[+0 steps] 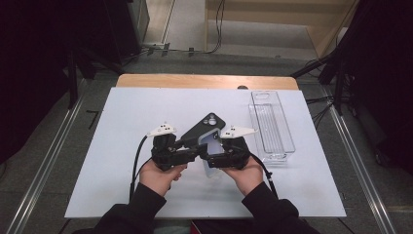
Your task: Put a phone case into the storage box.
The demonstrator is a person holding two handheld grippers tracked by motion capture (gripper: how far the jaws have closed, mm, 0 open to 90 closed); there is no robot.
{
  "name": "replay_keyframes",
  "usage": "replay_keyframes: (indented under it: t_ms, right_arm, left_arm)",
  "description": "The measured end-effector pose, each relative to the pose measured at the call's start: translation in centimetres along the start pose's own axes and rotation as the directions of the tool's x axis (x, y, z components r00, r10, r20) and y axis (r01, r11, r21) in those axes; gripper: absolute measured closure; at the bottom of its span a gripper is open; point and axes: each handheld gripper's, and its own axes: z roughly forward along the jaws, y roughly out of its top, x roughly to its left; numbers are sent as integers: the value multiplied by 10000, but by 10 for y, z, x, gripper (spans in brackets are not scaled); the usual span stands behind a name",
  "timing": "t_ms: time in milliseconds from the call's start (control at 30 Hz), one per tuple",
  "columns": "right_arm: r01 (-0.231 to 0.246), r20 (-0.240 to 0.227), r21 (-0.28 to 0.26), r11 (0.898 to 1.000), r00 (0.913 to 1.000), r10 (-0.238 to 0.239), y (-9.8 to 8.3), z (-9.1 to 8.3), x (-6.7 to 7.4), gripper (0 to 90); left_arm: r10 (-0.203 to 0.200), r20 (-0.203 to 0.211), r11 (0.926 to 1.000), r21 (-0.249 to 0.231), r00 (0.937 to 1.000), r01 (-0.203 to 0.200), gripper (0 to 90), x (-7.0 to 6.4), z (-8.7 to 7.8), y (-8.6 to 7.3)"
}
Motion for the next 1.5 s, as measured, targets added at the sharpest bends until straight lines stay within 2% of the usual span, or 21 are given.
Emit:
replay_keyframes:
  t_ms: [33,167,200,367,400,500,567,667,767,800,833,900,933,1133,1233,1333,1500]
  right_arm:
    - [121,-84,22,9999,9999,-121,0,-1,-3,153]
    - [138,-79,129,9998,9999,-137,1,-2,-9,153]
    - [104,-188,156,9998,9998,-101,2,-3,-13,153]
    - [-14,-653,173,9998,9979,26,4,-7,-21,152]
    - [107,-745,235,9997,9972,-90,6,-8,-23,153]
    - [121,-816,252,9996,9966,-100,7,-10,-25,152]
    - [132,-977,266,9996,9952,-106,9,-12,-28,152]
    - [171,-1384,441,9989,9903,-108,10,-15,-33,152]
    - [228,-1492,472,9986,9887,-155,11,-17,-35,152]
    - [253,-1549,490,9985,9878,-174,12,-19,-37,152]
    - [253,-1549,490,9985,9878,-174,12,-19,-37,152]
    - [295,-1597,446,9986,9869,-221,13,-22,-39,152]
    - [299,-1618,436,9986,9866,-225,14,-23,-39,152]
    - [317,-1709,443,9985,9850,-237,16,-27,-43,152]
    - [332,-1712,445,9985,9849,-251,16,-29,-45,152]
    - [236,-1711,441,9987,9851,-157,17,-33,-47,152]
    - [147,-1712,428,9990,9852,-72,18,-36,-50,152]
  left_arm:
    - [-76,111,9994,330,9999,72,406,3,0,1]
    - [-129,191,9981,610,9997,118,376,8,-2,1]
    - [-47,444,9979,650,9990,18,352,12,-4,2]
    - [105,726,9935,1123,9973,-186,336,17,-8,2]
    - [79,754,9921,1246,9971,-173,336,19,-9,2]
    - [192,1077,9881,1499,9940,-353,336,23,-10,1]
    - [449,1373,9811,1804,9895,-696,307,24,-8,-2]
    - [1193,1145,9690,2029,9862,-1408,302,24,-7,-7]
    - [1485,1355,9614,2123,9796,-1751,302,25,-8,-10]
    - [1814,1450,9516,2237,9727,-2108,302,26,-9,-14]
    - [1814,1450,9516,2237,9727,-2108,302,26,-9,-14]
    - [2254,1342,9368,2421,9650,-2525,302,27,-10,-17]
    - [2293,1283,9369,2397,9649,-2545,302,27,-11,-20]
    - [2635,1278,9188,2686,9561,-2892,302,35,-19,-32]
    - [2554,1314,9220,2652,9579,-2822,302,37,-21,-34]
    - [2386,1301,9277,2624,9624,-2655,302,40,-24,-38]
    - [2331,1206,9264,2744,9649,-2581,302,43,-30,-44]
